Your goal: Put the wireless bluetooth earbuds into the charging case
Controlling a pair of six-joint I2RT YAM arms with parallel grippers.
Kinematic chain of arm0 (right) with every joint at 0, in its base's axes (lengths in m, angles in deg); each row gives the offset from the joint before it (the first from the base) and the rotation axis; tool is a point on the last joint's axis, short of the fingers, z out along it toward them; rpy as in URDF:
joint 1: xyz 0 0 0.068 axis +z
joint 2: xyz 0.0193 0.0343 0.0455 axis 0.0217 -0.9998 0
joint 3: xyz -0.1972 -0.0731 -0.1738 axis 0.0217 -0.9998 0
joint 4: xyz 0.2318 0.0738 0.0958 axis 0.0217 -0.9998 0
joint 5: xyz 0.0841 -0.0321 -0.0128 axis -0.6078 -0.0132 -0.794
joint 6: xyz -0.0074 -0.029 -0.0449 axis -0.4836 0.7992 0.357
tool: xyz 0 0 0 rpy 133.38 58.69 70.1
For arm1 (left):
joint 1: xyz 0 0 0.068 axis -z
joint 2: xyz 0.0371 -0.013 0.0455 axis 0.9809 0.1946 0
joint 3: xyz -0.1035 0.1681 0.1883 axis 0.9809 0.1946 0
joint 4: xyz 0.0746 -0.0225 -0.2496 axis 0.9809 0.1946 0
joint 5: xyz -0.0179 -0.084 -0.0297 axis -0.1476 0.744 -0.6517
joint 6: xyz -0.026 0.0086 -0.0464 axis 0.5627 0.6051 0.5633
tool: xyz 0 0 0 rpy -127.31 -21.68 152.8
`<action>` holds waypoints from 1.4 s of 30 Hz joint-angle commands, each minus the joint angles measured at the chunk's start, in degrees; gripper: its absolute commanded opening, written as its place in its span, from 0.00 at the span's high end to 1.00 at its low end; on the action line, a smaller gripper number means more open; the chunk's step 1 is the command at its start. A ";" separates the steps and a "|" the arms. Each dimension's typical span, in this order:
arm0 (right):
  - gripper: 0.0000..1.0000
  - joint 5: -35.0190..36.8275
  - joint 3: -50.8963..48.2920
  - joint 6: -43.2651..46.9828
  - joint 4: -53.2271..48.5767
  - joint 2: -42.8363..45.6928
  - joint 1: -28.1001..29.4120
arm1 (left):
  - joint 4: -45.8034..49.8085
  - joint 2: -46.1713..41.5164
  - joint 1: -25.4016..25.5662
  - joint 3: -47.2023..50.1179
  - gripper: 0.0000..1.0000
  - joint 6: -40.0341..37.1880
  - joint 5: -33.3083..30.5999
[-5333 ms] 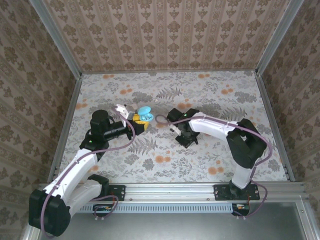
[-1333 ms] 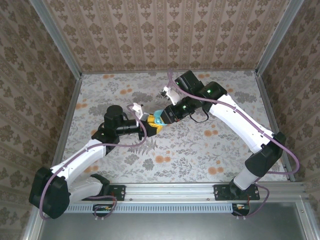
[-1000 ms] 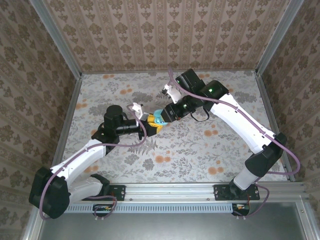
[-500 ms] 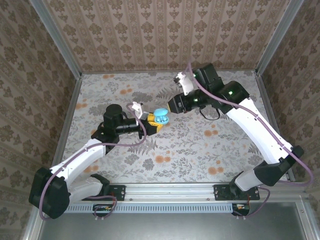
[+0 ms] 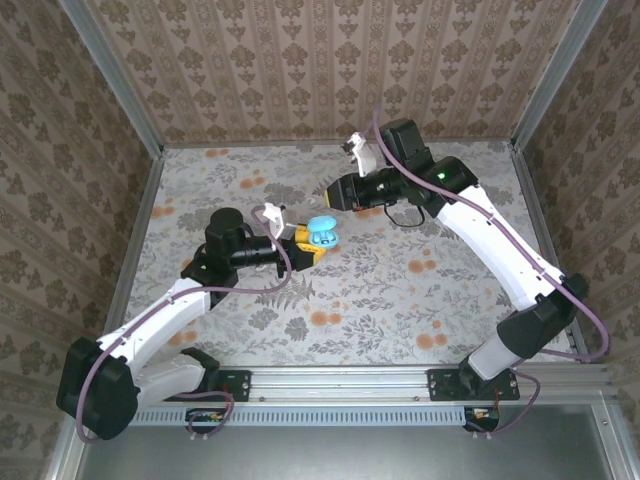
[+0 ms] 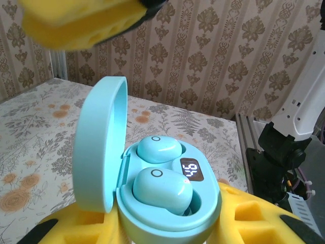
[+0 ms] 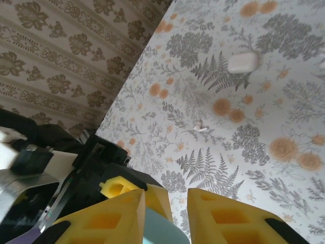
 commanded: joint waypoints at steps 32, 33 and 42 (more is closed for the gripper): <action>0.21 -7.12 -29.99 -29.75 29.40 15.08 -0.46 | -8.65 -0.17 -0.52 -0.91 0.93 3.30 -4.27; 0.21 -7.39 -30.23 -30.29 30.14 14.89 -0.29 | -8.97 -0.01 -0.52 -0.92 0.93 3.56 -4.36; 0.25 -11.06 -32.37 -36.68 38.76 13.56 0.16 | -10.01 0.91 -0.54 -1.31 0.93 4.98 -4.82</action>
